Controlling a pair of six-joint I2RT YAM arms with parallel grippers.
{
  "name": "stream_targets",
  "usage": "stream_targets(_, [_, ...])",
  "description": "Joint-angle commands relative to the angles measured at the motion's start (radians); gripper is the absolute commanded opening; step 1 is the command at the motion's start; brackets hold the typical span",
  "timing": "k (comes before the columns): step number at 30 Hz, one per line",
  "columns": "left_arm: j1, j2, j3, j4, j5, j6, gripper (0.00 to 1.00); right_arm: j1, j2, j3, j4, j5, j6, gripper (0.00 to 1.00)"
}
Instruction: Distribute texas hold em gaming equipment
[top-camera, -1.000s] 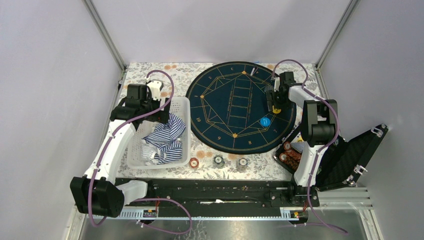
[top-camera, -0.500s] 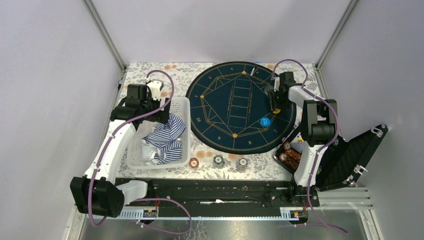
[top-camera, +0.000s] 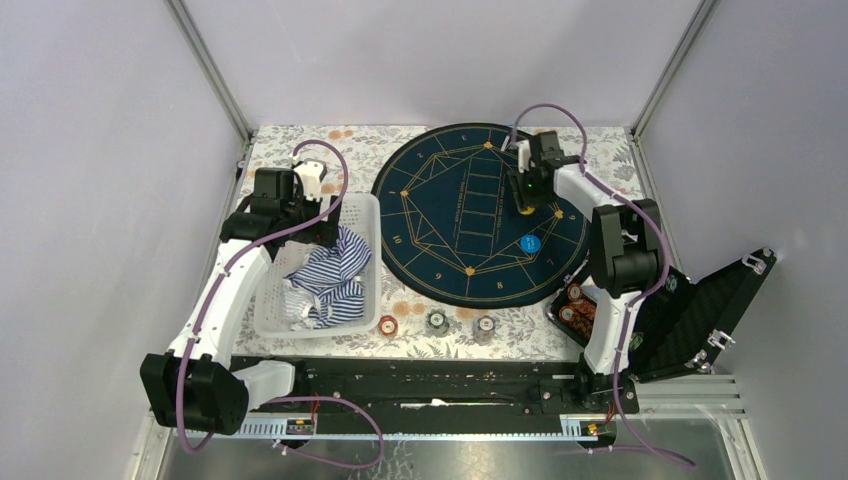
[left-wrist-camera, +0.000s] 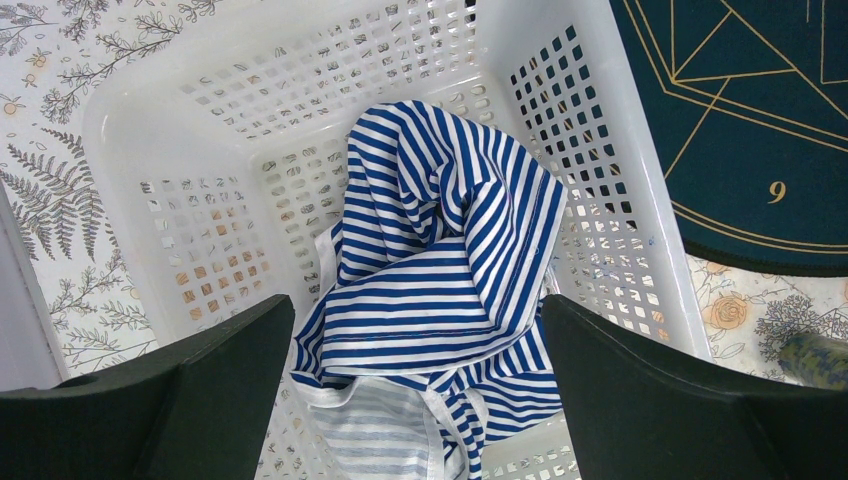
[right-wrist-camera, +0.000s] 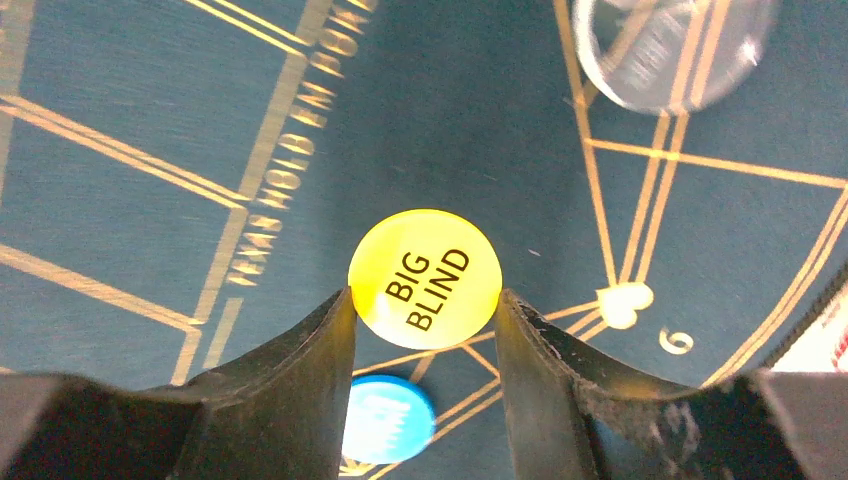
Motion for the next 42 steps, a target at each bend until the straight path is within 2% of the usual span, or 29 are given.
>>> stream_targets(1, [0.005, 0.003, 0.006, 0.034, 0.013, 0.006, 0.99, 0.104, -0.061, 0.134, -0.033, -0.057, 0.031, 0.47])
stream_targets(7, [0.005, 0.002, 0.006, 0.034, 0.007, 0.006, 0.99, 0.251, 0.024, 0.282, -0.044, -0.103, 0.036, 0.47])
stream_targets(13, [0.005, 0.005, 0.008, 0.034, 0.008, 0.006, 0.99, 0.373, 0.185, 0.492, -0.067, -0.104, 0.018, 0.47])
stream_targets(25, [0.005, 0.02, 0.013, 0.034, 0.016, 0.008, 0.99, 0.464, 0.45, 0.795, -0.046, -0.056, 0.004, 0.47])
stream_targets(42, [0.005, 0.025, 0.02, 0.034, 0.011, 0.007, 0.99, 0.475, 0.562, 0.832, 0.02, 0.053, -0.031, 0.5])
